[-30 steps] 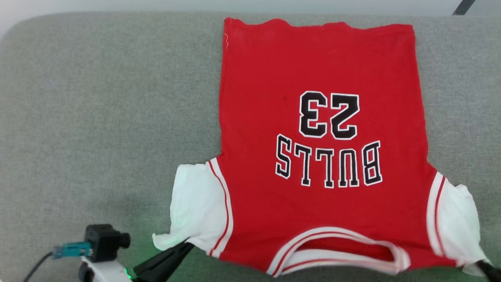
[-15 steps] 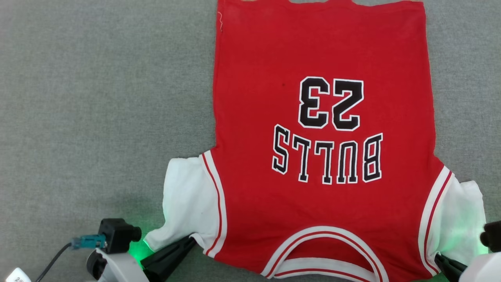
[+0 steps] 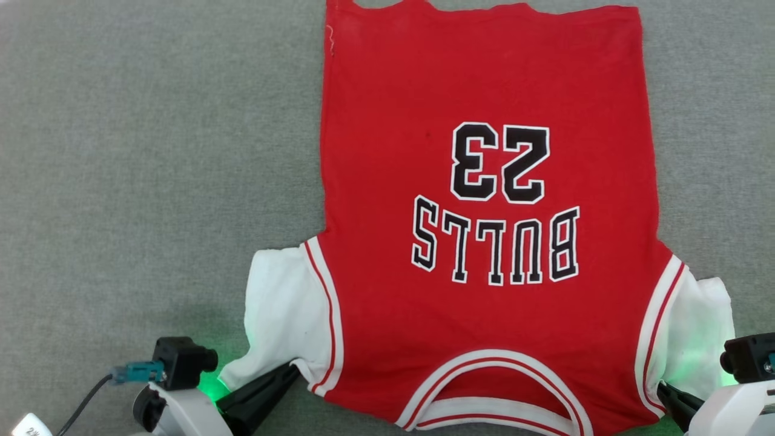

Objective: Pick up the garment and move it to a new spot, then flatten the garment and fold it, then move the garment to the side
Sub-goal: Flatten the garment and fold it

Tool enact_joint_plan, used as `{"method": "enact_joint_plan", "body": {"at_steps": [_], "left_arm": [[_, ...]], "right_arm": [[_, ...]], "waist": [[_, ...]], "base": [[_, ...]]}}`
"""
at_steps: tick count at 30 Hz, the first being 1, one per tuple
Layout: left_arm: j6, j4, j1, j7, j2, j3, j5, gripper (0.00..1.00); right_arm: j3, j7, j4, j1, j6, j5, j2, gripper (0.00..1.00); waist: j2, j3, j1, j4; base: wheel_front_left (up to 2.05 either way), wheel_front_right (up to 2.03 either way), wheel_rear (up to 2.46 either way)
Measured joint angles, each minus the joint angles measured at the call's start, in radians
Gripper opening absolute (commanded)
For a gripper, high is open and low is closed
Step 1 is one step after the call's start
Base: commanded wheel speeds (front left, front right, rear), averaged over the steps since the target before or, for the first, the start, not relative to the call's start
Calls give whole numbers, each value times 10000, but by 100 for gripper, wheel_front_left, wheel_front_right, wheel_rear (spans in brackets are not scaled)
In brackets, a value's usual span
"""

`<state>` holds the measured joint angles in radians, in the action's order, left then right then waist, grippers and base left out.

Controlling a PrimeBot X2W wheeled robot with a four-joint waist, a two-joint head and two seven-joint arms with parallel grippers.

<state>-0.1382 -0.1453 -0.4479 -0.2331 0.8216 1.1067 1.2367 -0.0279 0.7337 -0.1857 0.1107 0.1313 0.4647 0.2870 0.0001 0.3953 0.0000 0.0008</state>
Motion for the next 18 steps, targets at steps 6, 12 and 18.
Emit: {"method": "enact_joint_plan", "body": {"at_steps": [6,12,18], "left_arm": [[6,67,213,-144,81,-63,194,0],[54,236,354,-224,138,-117,163,0],[61,508,219,-226,161,-132,-50,0]], "right_arm": [[-194,211,-798,-76,0,211,-102,100],[-1235,1532,-2905,-30,0,648,182,100],[-2307,2886,-4194,-1290,-2,1202,543,100]], "waist": [[0,-205,0,-241],[0,-330,0,-376],[0,-101,0,-240]], "base": [[0,0,0],[0,0,0],[0,0,0]]}}
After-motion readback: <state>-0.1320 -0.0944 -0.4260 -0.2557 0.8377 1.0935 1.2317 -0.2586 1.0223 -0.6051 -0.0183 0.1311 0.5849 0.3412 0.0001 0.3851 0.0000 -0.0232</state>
